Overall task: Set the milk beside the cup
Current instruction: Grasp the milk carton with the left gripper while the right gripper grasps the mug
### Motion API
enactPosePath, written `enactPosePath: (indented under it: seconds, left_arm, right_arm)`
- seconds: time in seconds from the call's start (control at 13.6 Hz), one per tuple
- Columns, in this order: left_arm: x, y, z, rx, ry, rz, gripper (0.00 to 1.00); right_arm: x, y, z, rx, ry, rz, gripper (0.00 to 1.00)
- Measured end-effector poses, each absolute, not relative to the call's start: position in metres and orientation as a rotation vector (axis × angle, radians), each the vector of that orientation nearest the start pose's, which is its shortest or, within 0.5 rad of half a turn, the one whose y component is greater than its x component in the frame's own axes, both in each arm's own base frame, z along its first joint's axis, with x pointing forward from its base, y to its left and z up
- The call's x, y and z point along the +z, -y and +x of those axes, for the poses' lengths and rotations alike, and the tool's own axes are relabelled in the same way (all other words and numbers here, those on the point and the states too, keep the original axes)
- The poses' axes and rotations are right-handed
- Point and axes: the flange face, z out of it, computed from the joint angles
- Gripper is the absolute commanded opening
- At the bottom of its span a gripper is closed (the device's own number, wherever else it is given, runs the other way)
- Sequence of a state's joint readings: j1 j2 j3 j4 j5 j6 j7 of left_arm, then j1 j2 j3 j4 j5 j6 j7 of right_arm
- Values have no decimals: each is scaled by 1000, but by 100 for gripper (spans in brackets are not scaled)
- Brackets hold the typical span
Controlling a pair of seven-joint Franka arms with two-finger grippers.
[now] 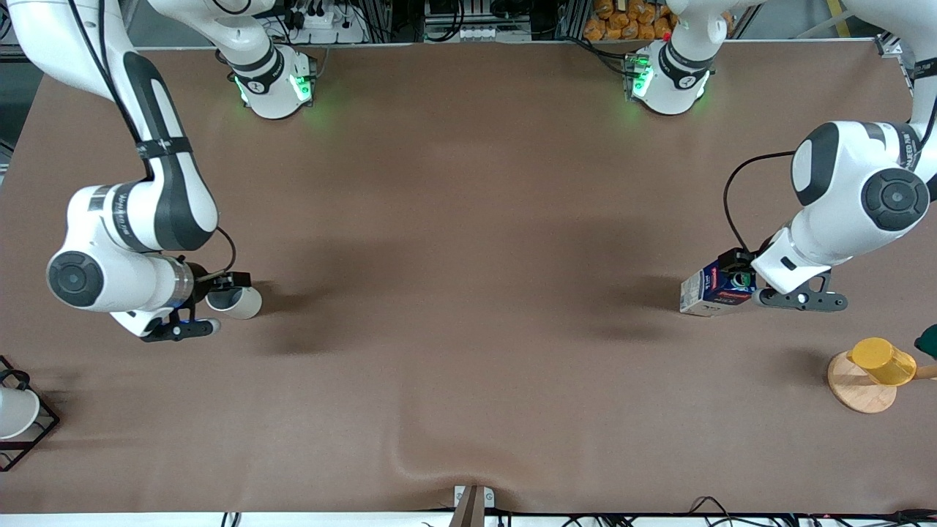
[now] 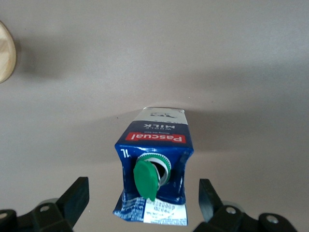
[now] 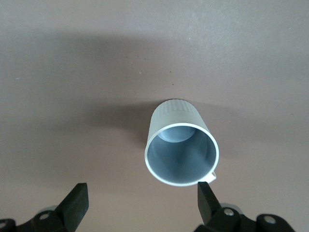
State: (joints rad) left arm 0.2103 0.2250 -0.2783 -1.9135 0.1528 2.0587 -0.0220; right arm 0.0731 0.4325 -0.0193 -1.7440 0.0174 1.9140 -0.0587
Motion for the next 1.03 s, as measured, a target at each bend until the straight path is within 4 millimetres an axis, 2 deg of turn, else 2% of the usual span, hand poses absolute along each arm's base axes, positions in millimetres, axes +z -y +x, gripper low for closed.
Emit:
enactPosePath:
  seconds: [0.22, 0.44, 0.73, 0.81, 0.88, 0.95, 1.03]
  left_arm:
    - [368, 25, 599, 102, -181, -3066, 100]
    - [355, 26, 596, 87, -188, -3071, 100]
    - [349, 26, 594, 98, -189, -3072, 100]
    - [348, 26, 593, 99, -188, -3072, 100]
    - [348, 25, 593, 99, -187, -3072, 97]
    - [348, 25, 593, 100, -187, -3072, 83]
    - [347, 25, 593, 100, -187, -3072, 72]
  right_arm:
    - [283, -36, 627, 330, 164, -3113, 100]
    - [263, -39, 625, 359, 170, -3109, 100]
    - [241, -39, 622, 391, 171, -3106, 100]
    - [238, -39, 621, 395, 170, -3106, 69]
    - [235, -39, 621, 391, 170, -3106, 19]
    - [232, -38, 621, 379, 168, -3108, 0]
    - [229, -37, 620, 368, 167, -3110, 0]
